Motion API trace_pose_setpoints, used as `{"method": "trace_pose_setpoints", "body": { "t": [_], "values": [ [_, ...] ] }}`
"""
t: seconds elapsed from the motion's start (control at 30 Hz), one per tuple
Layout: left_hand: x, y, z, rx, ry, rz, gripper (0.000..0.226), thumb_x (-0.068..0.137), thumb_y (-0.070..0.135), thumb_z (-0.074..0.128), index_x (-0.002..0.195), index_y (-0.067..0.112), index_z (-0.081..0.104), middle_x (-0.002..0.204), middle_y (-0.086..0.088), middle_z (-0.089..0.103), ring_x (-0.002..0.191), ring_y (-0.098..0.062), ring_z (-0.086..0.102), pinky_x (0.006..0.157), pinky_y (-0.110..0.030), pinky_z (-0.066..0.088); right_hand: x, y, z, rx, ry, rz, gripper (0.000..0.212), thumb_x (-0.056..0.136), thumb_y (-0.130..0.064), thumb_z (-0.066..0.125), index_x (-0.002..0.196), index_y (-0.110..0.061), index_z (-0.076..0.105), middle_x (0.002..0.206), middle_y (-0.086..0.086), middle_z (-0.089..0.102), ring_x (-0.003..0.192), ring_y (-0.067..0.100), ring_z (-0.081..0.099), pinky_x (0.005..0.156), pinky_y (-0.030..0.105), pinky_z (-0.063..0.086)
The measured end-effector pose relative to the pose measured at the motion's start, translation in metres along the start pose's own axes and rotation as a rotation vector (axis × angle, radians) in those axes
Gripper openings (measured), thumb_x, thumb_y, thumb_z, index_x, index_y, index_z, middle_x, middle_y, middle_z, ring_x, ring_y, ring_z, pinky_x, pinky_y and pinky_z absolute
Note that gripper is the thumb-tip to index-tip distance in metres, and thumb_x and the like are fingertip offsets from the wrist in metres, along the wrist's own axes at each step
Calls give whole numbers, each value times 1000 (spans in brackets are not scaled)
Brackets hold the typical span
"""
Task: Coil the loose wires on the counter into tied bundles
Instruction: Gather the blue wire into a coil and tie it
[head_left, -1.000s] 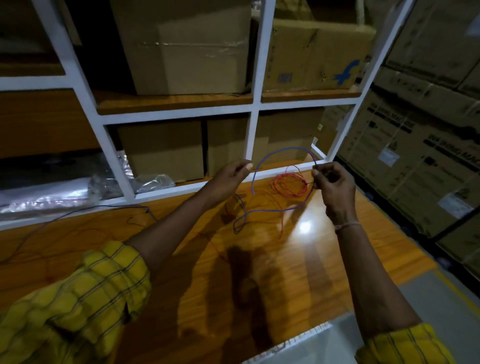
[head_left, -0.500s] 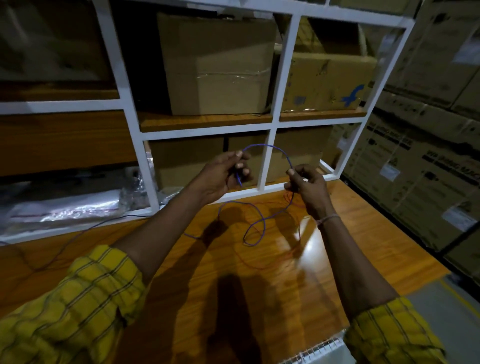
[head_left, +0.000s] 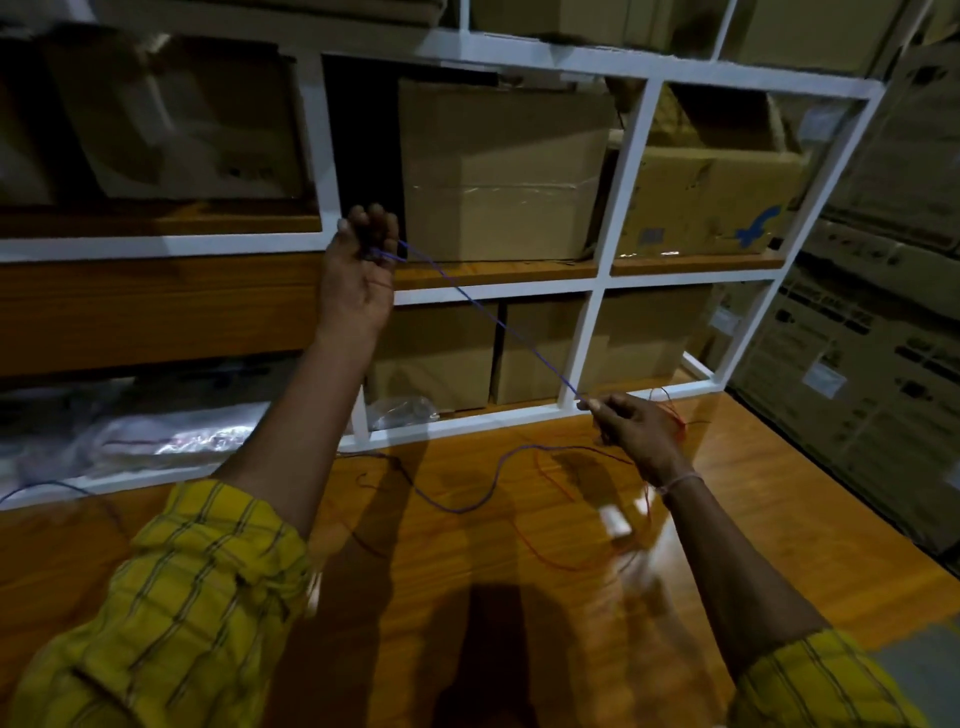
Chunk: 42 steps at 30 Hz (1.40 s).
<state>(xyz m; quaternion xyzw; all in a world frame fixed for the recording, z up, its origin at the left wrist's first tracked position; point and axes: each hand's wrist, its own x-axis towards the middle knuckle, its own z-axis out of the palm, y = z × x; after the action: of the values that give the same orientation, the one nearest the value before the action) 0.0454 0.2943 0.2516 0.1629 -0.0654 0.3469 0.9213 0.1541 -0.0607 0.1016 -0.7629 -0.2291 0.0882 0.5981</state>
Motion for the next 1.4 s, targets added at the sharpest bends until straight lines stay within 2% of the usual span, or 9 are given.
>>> {"method": "trace_pose_setpoints", "body": {
  "t": [0.17,0.27,0.43,0.6,0.7,0.83,1.0,1.23,1.4],
  "values": [
    [-11,-7,-12,650,-128,-11,28,110,14,39,102,1,62,93,-12,77,98,-26,75,98,-45,57,4,-31,33,-528,-89,-260,17,100,-19,65,109,-16,80,101,3,72,91,20,66,72,21,47],
    [-29,-13,-13,882,-170,-67,26,110,15,42,113,-2,61,98,-15,78,100,-28,75,93,-43,60,5,-62,50,-736,-229,-454,20,98,-9,65,112,-10,78,103,8,69,90,24,64,76,36,54],
    [-51,-21,-20,1260,-329,-266,27,109,17,46,122,-1,63,109,-15,77,103,-23,75,91,-38,61,1,-107,72,-623,-242,-620,13,100,-15,65,103,-13,78,92,-1,72,82,14,66,70,26,52],
    [-58,-20,-21,1538,-595,-528,29,109,16,44,120,-3,63,104,-21,75,96,-30,75,86,-46,61,5,-122,73,-504,-104,-562,10,100,-24,66,92,-25,72,79,-3,71,69,3,62,59,19,43],
    [-61,-18,-17,1509,-649,-691,32,109,18,42,123,-4,61,97,-21,73,88,-38,73,84,-51,58,9,-118,70,-480,-56,-492,11,99,-29,68,89,-27,71,78,-7,71,70,0,63,64,16,44],
    [-64,-18,-12,1446,-564,-816,39,110,24,40,126,-5,61,70,2,50,57,-10,42,52,-24,37,10,-116,65,-443,-56,-451,7,98,-32,69,97,-27,75,80,-7,71,75,2,64,68,20,46],
    [-58,-2,-3,1451,-634,-768,33,109,27,45,109,3,67,69,6,46,56,-7,37,48,-19,29,13,-112,58,-295,-123,-367,22,101,-33,64,114,-22,76,87,-8,71,82,-2,64,75,21,47],
    [-36,51,-10,869,-293,-514,27,109,20,41,87,13,56,57,10,33,44,-1,25,37,-13,19,30,-80,34,77,-25,-214,23,104,-32,60,116,-20,76,79,-2,56,67,9,47,59,25,40],
    [-14,89,-33,318,-97,-345,33,109,17,34,84,9,53,49,7,36,36,-2,31,32,-14,23,37,-47,31,-52,76,-150,23,104,-28,62,118,-17,77,85,3,64,77,15,56,63,26,44]
  ]
}}
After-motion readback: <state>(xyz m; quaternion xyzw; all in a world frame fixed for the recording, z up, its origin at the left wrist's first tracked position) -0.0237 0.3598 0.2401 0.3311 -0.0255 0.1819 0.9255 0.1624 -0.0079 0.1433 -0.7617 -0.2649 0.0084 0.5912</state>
